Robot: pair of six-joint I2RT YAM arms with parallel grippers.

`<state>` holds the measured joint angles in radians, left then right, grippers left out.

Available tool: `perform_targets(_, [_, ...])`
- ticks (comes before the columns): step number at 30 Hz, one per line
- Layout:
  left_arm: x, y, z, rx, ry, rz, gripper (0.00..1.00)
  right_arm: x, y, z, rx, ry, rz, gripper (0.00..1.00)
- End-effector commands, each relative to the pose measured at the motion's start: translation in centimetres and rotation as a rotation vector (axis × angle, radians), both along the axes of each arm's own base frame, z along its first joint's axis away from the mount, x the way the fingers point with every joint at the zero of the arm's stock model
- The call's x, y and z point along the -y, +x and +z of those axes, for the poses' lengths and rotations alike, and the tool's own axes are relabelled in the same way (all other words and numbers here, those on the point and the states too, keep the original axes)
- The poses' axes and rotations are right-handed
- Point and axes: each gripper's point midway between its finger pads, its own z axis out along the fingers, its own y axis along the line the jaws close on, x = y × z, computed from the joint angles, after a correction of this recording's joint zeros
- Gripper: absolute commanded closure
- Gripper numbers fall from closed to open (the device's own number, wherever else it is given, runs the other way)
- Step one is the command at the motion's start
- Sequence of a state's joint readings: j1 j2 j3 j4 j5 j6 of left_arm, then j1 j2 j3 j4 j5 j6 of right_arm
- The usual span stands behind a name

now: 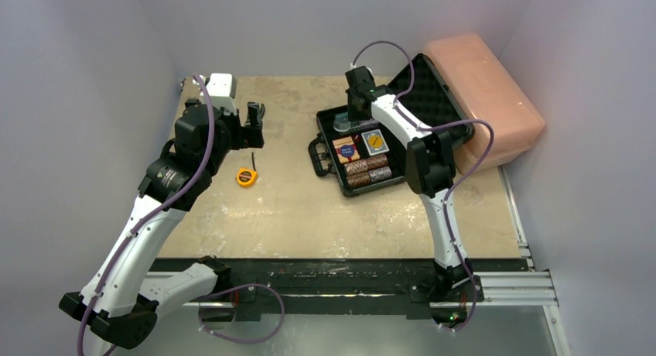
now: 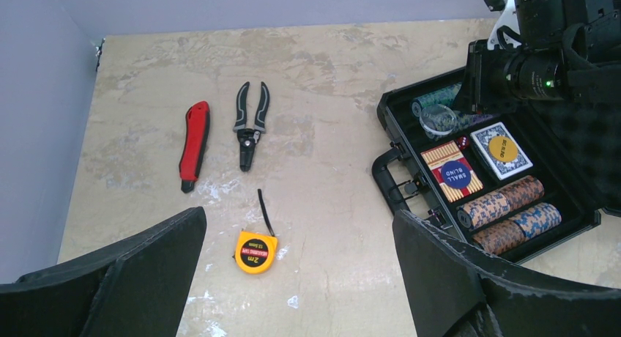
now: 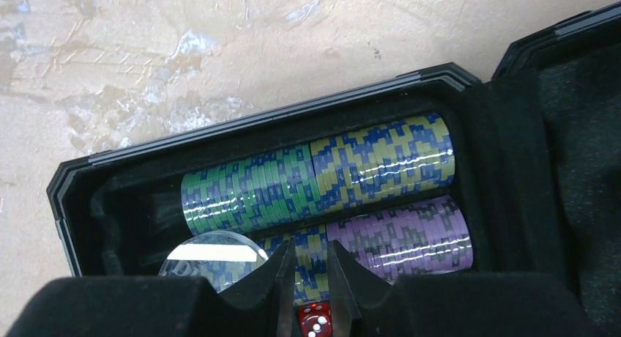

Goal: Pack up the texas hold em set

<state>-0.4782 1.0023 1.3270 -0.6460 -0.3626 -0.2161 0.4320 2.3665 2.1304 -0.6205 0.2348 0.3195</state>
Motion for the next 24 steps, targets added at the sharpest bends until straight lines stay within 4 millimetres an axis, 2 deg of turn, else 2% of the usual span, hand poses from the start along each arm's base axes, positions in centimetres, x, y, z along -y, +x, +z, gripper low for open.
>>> perform_targets(1, [-0.1,0.2,1.2,0.043,-0.008,-0.003,0.0,-0.7,-0.1,0.6,0.006,0.019,0.027,0.75])
perform_targets(12, [-0.1,0.2,1.2,0.043,-0.007,-0.002,0.0,-1.3,-0.8,0.3,-0.019,0.044,0.06,0.76])
perform_targets(24, [-0.1,0.2,1.1,0.041,-0.009,-0.005,0.0,-3.4,-1.7,1.7,-0.02,0.119,0.128,0.77])
